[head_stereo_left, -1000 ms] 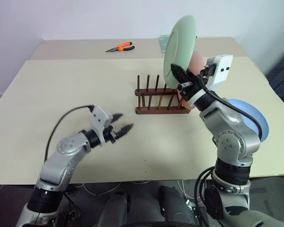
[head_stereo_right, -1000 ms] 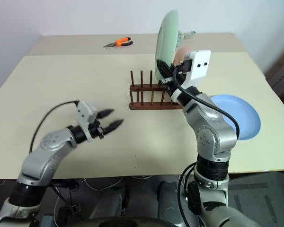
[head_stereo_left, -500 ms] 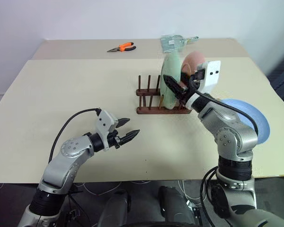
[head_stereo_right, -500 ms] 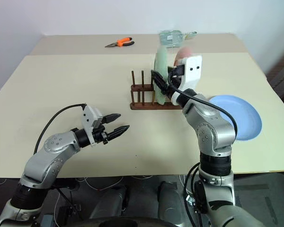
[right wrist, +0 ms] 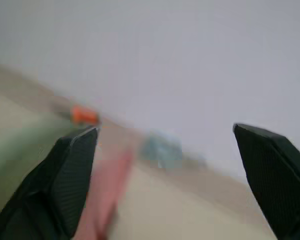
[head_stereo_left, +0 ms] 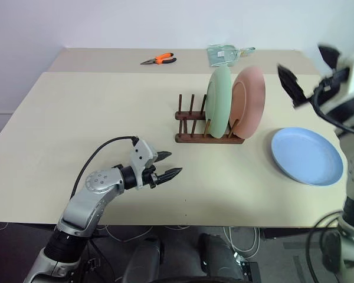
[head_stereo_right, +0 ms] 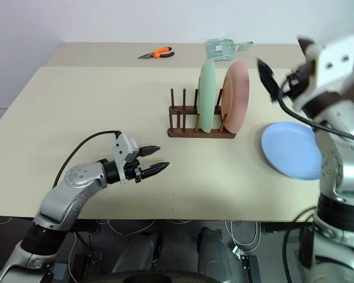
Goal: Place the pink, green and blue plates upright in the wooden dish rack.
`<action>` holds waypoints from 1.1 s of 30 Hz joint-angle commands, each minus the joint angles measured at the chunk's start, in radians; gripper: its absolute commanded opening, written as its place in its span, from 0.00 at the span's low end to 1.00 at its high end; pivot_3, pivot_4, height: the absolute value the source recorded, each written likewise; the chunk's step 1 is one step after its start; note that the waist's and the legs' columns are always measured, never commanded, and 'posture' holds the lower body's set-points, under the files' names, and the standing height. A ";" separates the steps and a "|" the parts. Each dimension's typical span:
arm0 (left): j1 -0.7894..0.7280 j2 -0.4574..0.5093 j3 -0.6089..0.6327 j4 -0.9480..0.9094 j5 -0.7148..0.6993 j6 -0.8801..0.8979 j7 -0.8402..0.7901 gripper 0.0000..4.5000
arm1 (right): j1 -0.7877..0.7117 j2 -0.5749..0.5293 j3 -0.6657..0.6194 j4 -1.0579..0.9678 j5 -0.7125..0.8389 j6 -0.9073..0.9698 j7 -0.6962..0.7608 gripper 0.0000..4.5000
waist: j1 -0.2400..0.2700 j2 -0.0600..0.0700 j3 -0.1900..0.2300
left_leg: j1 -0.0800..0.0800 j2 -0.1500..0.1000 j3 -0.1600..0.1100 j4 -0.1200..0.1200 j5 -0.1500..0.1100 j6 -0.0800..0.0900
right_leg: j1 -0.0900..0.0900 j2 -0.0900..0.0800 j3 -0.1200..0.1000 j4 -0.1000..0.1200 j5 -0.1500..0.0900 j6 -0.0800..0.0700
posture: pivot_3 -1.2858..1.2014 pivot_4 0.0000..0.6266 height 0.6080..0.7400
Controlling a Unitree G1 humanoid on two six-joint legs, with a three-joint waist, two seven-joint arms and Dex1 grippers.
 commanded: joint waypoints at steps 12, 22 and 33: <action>-0.069 -0.035 -0.034 0.047 0.050 -0.045 -0.069 0.68 | 0.394 0.003 0.216 0.087 -0.265 0.013 -0.073 0.80 | -0.021 0.007 0.000 | 0.000 0.000 0.004 0.002 -0.001 0.002 | 0.001 -0.002 0.001 -0.003 -0.001 0.003 | 0.52 0.24 1.00; -0.046 -0.019 -0.010 0.022 0.061 -0.039 -0.060 0.68 | 0.278 0.020 0.213 0.129 -0.297 -0.014 -0.097 0.01 | -0.020 0.006 0.001 | 0.000 0.000 0.003 0.002 -0.001 0.002 | 0.002 -0.002 0.001 -0.003 -0.001 0.003 | 0.52 0.24 1.00; -0.087 -0.023 0.083 0.172 0.127 -0.158 0.028 0.68 | -0.281 0.165 -0.048 -0.057 0.166 0.006 -0.195 0.01 | -0.027 0.012 0.004 | 0.001 0.001 0.003 0.001 -0.001 0.002 | 0.000 0.000 0.001 -0.002 0.002 0.006 | 0.52 0.24 1.00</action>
